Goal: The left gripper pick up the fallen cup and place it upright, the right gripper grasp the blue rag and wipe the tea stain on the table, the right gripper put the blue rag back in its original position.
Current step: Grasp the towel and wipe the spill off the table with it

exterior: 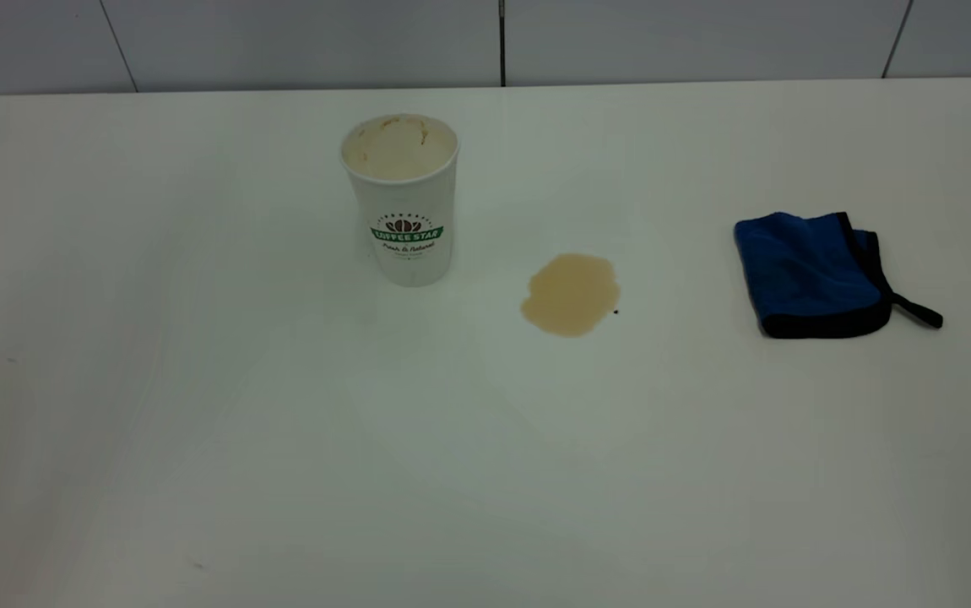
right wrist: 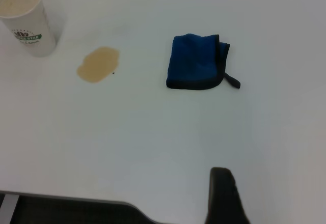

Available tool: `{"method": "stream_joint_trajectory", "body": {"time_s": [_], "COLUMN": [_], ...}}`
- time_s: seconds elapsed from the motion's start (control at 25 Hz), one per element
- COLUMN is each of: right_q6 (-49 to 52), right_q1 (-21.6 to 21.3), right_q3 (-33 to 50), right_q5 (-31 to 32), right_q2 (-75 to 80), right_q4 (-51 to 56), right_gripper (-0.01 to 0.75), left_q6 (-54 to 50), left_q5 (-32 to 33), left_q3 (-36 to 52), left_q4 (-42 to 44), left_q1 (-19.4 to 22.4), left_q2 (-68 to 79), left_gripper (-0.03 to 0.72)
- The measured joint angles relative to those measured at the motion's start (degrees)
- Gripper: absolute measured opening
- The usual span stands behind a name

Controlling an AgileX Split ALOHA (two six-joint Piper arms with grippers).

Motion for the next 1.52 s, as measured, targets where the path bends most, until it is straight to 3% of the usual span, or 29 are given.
{"method": "stream_joint_trajectory", "body": {"time_s": [0.6,0.88,1.12,1.52], "right_q6": [0.0,0.0,0.0,0.0], "right_q1": [0.0,0.0,0.0,0.0], "right_q3": [0.0,0.0,0.0,0.0], "right_q5": [0.0,0.0,0.0,0.0], "right_q2": [0.0,0.0,0.0,0.0], "right_q4": [0.0,0.0,0.0,0.0], "right_gripper": [0.526,0.526,0.526,0.526], "left_q6": [-2.6,-2.8,-2.8,-2.8], "left_q5": [0.0,-1.2,-3.5,-3.4], "left_q3": [60.5,83.5,94.5,95.4], "left_q4": [5.0,5.6,5.6,5.7], "left_q1": [0.0,0.0,0.0,0.1], "left_q2": [-45.1,-62.7,-76.4,-98.7], "left_gripper": [0.471,0.471,0.471,0.471]}}
